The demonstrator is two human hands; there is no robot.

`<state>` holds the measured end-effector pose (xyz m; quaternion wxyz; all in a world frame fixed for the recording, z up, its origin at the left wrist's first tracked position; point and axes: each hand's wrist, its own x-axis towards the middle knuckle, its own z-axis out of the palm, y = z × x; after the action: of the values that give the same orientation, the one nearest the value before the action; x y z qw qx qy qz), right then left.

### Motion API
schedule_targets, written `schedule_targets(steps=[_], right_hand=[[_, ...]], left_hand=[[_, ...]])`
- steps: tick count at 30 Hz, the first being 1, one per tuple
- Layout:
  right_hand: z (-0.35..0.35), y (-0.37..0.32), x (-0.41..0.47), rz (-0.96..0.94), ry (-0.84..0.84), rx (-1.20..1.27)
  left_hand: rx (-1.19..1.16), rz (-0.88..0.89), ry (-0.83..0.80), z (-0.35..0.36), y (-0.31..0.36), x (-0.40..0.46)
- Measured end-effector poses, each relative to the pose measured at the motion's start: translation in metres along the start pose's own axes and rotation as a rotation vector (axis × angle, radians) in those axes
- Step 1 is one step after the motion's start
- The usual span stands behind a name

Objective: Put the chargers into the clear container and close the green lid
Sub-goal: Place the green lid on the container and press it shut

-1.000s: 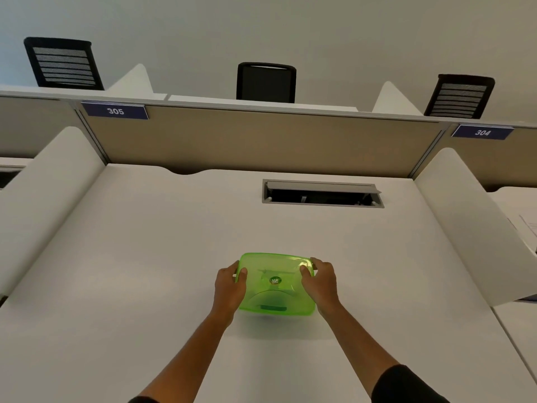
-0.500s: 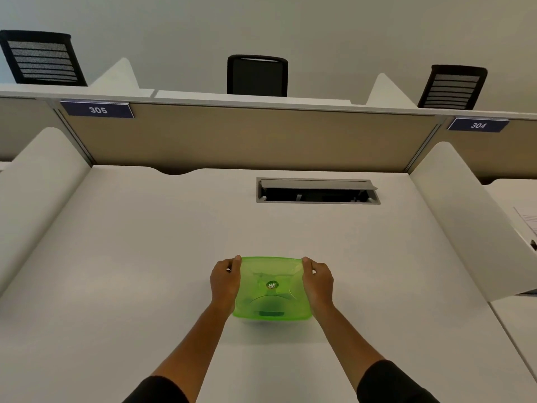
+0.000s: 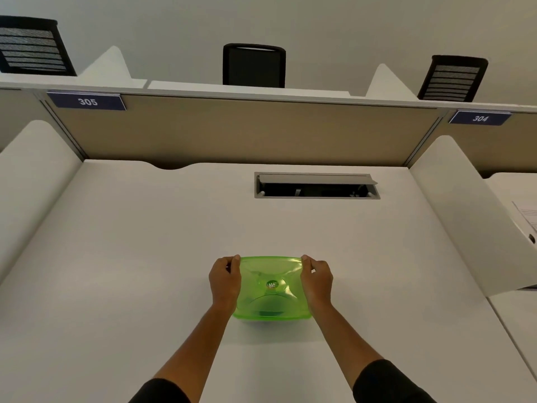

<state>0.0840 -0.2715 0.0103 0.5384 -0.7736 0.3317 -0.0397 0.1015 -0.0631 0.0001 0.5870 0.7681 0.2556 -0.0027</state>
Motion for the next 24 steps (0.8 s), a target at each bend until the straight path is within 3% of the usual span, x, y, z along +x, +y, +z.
schedule_targets(steps=[6,14,24], right_hand=[[-0.004,0.0,-0.002,-0.021,-0.008,-0.037],[-0.012,0.019,-0.021,0.024,0.077,-0.316],[-0.008,0.023,-0.034,0.039,0.125,-0.314]], left_hand=[[0.014,0.036,-0.006,-0.007,-0.005,-0.007],[0.346,0.005,0.039,-0.02,-0.042,-0.043],[0.271,0.043,0.065,-0.015,-0.043,-0.049]])
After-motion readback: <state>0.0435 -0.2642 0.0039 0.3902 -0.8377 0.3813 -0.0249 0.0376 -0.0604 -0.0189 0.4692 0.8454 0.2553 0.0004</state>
